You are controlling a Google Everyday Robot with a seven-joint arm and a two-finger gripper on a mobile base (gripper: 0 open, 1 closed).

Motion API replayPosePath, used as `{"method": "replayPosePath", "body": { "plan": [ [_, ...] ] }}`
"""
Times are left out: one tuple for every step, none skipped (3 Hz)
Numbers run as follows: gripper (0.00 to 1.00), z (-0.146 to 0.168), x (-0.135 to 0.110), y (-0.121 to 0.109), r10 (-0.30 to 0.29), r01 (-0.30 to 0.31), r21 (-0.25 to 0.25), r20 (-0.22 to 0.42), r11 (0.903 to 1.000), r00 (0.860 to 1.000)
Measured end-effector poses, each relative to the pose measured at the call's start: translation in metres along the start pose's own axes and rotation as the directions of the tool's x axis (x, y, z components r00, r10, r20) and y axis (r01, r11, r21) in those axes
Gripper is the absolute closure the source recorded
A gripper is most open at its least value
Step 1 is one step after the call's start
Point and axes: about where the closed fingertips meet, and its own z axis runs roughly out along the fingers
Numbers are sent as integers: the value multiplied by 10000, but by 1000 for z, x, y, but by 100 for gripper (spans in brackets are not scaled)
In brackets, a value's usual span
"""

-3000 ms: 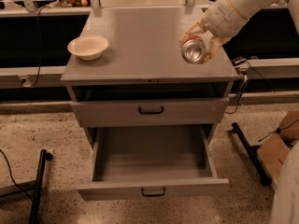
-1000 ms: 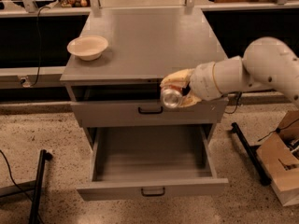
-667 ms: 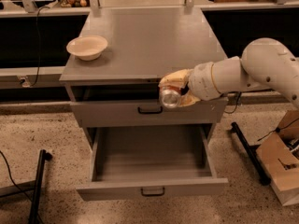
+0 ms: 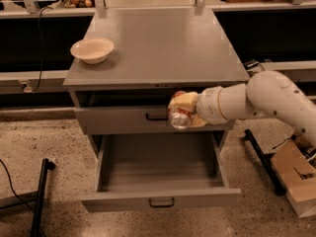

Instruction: Place coke can into middle drawer

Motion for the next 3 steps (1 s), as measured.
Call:
{"method": "replayPosePath", "body": {
  "plan": [
    [100,17,-6,33,-742,678,901,699,9936,9948],
    [100,25,-11,41,-1381,1296,979,863,9867,9866],
    [100,41,-13,54,-1246,1181,1288,436,9846,9913]
  ]
}}
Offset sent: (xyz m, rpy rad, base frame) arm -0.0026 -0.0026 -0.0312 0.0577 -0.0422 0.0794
